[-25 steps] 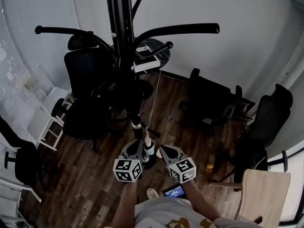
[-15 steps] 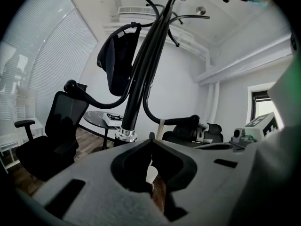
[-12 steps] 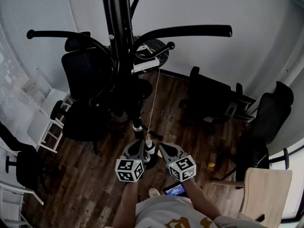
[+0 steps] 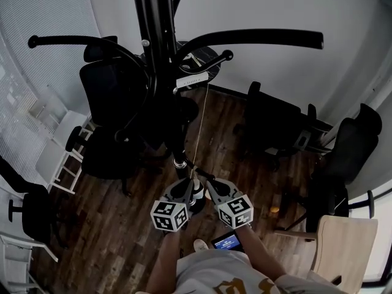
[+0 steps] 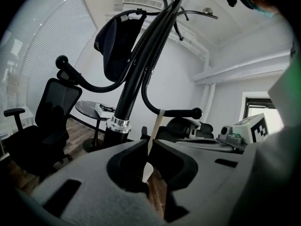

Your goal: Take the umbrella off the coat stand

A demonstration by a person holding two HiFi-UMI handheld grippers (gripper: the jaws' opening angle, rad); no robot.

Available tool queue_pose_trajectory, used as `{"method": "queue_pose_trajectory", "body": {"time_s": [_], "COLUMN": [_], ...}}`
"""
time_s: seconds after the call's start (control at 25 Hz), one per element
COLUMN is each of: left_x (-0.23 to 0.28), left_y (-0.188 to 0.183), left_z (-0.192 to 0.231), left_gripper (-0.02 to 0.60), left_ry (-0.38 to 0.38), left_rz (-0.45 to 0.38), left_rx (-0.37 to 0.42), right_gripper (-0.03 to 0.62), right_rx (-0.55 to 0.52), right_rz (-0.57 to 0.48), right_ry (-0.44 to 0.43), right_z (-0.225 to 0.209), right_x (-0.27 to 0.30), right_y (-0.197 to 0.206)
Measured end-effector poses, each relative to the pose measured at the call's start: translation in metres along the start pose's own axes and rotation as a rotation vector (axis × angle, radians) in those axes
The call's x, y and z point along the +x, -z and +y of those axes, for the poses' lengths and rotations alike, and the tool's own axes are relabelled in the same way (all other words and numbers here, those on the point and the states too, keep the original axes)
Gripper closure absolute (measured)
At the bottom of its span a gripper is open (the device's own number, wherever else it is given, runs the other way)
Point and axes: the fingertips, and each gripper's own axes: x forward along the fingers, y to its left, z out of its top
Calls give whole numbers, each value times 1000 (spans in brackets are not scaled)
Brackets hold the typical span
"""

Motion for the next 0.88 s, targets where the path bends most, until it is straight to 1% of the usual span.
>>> {"method": "queue_pose_trajectory", "body": {"time_s": [0.12, 0.24, 0.32, 0.52, 0.68, 0.8, 0.88], "left_x": [2, 5, 10, 19, 23, 26, 27], "left_y": [1, 0, 0, 1, 5, 4, 3], "left_z": [0, -1, -2, -5, -4, -1, 1], "left_gripper": [558, 553, 495, 494, 494, 496, 532], "left_ry": [2, 15, 31, 41, 43, 32, 26], "left_rz": [10, 13, 22, 34, 47, 45, 50], "left_rx": [11, 9, 5, 20, 16, 16, 30], "right_gripper": [582, 582, 582, 582, 582, 582, 582], "right_rx": [38, 36, 38, 49, 117, 127, 115], "right_rz": [-26, -37, -40, -34, -63, -70, -60], "right_ry": [-48, -46, -34, -25, -78, -91, -90], "right_z": [0, -4, -8, -11, -5, -3, -3], "right_x": [4, 7, 8, 4, 5, 6, 9], "right_y": [-6, -11, -14, -13, -14, -15, -14]}}
